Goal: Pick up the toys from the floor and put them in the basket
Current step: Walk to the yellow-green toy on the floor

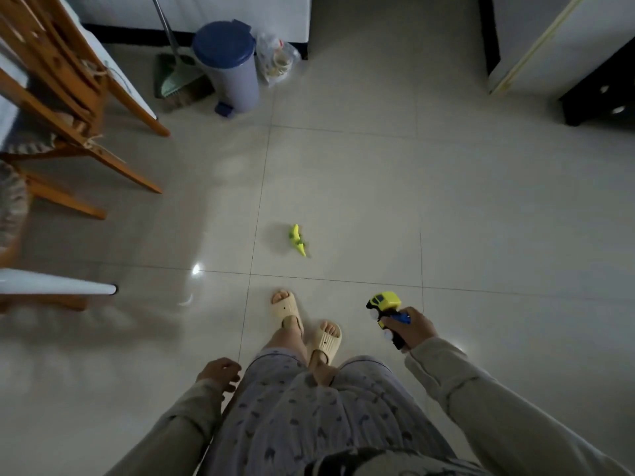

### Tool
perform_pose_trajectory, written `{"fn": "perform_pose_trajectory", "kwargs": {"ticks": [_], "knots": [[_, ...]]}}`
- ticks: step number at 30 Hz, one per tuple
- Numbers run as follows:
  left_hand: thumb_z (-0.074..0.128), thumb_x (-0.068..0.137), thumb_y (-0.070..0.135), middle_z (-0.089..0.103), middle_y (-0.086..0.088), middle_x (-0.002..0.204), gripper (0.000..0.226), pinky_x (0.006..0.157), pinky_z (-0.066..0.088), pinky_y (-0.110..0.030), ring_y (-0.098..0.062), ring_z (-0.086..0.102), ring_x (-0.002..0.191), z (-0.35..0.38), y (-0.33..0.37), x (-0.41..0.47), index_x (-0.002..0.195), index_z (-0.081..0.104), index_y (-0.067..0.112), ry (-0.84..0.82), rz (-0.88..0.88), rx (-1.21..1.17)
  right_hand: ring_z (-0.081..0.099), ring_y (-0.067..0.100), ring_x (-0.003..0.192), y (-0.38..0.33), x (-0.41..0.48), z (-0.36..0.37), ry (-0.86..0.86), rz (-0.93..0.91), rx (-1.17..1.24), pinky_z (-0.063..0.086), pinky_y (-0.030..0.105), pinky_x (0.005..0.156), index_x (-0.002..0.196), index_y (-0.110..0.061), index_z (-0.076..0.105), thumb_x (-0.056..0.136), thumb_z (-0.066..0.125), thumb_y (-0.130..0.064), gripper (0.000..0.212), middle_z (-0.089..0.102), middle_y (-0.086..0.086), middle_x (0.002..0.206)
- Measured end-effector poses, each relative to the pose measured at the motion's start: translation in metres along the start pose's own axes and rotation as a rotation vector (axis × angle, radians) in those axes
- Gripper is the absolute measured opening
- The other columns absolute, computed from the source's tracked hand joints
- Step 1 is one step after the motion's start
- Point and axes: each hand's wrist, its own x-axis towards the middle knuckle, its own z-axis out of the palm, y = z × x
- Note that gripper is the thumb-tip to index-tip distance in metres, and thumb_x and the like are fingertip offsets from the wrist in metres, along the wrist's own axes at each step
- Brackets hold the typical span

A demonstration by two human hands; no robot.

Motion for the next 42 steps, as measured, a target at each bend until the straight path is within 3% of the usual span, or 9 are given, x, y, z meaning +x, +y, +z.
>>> {"fn": "perform_pose_trajectory", "kwargs": {"ticks": [7, 14, 18, 24, 27, 30, 38, 40, 42], "knots": [[0.048, 0.09, 0.017, 0.063, -0.014, 0.093, 0.014, 0.056, 0.039, -0.024, -0.027, 0.057, 0.076, -0.03, 0.087, 0.013, 0.092, 0.06, 0.01, -0.029, 0.054, 0.022, 0.052, 0.024, 0.085, -0.015, 0.022, 0.006, -0.028, 0.138, -0.016, 0.036, 0.027, 0.072, 0.101, -0.012, 0.059, 0.076, 0.069, -0.041, 0.04, 0.058, 0.009, 0.09], [0.049, 0.088, 0.018, 0.063, -0.008, 0.09, 0.011, 0.059, 0.04, -0.024, -0.023, 0.056, 0.075, -0.072, 0.185, 0.025, 0.091, 0.059, 0.015, -0.033, 0.167, 0.03, 0.062, 0.026, 0.068, -0.034, 0.042, 0.006, 0.04, 0.28, 0.106, 0.054, 0.04, 0.074, 0.077, -0.009, 0.066, 0.069, 0.073, -0.033, 0.026, 0.066, 0.012, 0.068], [0.047, 0.089, 0.017, 0.062, -0.006, 0.09, 0.018, 0.063, 0.041, -0.025, -0.022, 0.057, 0.076, -0.095, 0.221, 0.039, 0.1, 0.061, 0.013, -0.02, 0.191, 0.152, 0.054, 0.025, 0.062, -0.079, 0.054, 0.0, 0.057, 0.236, 0.142, 0.04, 0.031, 0.065, 0.051, -0.021, 0.052, 0.077, 0.069, -0.029, 0.032, 0.053, 0.001, 0.051], [0.046, 0.09, 0.017, 0.062, -0.007, 0.089, 0.014, 0.057, 0.038, -0.023, -0.023, 0.057, 0.077, -0.113, 0.24, 0.06, 0.093, 0.059, 0.014, -0.015, 0.136, 0.276, 0.057, 0.027, 0.072, -0.134, 0.08, 0.005, 0.005, 0.141, 0.259, 0.043, 0.037, 0.067, 0.068, -0.013, 0.059, 0.075, 0.071, -0.029, 0.021, 0.06, 0.014, 0.071], [0.046, 0.089, 0.016, 0.062, -0.008, 0.088, 0.012, 0.051, 0.035, -0.019, -0.023, 0.056, 0.076, -0.112, 0.248, 0.069, 0.09, 0.058, 0.014, -0.025, 0.111, 0.308, 0.058, 0.03, 0.075, -0.142, 0.096, 0.012, -0.049, 0.137, 0.272, 0.046, 0.044, 0.069, 0.093, -0.003, 0.062, 0.073, 0.072, -0.033, 0.037, 0.064, 0.026, 0.084], [0.046, 0.089, 0.015, 0.062, -0.008, 0.089, 0.013, 0.051, 0.035, -0.02, -0.023, 0.056, 0.077, -0.104, 0.259, 0.076, 0.092, 0.059, 0.014, -0.043, 0.099, 0.285, 0.065, 0.04, 0.084, -0.139, 0.114, 0.014, -0.093, 0.159, 0.197, 0.052, 0.051, 0.077, 0.098, -0.001, 0.063, 0.071, 0.072, -0.035, 0.044, 0.067, 0.031, 0.094], [0.046, 0.09, 0.02, 0.061, -0.005, 0.091, 0.012, 0.067, 0.04, -0.022, -0.022, 0.056, 0.08, -0.065, 0.304, 0.128, 0.093, 0.058, 0.017, -0.123, 0.093, 0.265, 0.056, 0.025, 0.07, -0.143, 0.183, -0.003, -0.099, 0.253, 0.101, 0.044, 0.032, 0.063, 0.093, -0.011, 0.058, 0.076, 0.073, -0.033, 0.032, 0.057, 0.009, 0.072], [0.046, 0.089, 0.019, 0.062, -0.006, 0.09, 0.012, 0.06, 0.041, -0.02, -0.021, 0.057, 0.078, -0.052, 0.314, 0.162, 0.09, 0.058, 0.017, -0.147, 0.087, 0.25, 0.054, 0.026, 0.063, -0.145, 0.221, 0.0, -0.114, 0.292, 0.137, 0.043, 0.03, 0.054, 0.099, -0.007, 0.058, 0.079, 0.072, -0.028, 0.033, 0.055, 0.01, 0.071], [0.045, 0.09, 0.02, 0.066, -0.012, 0.095, 0.019, 0.068, 0.047, -0.024, -0.024, 0.06, 0.081, -0.04, 0.322, 0.203, 0.095, 0.062, 0.013, -0.171, 0.084, 0.267, 0.052, 0.025, 0.058, -0.145, 0.269, 0.01, -0.128, 0.322, 0.193, 0.042, 0.026, 0.045, 0.109, -0.002, 0.057, 0.082, 0.069, -0.024, 0.037, 0.055, 0.01, 0.071]]}}
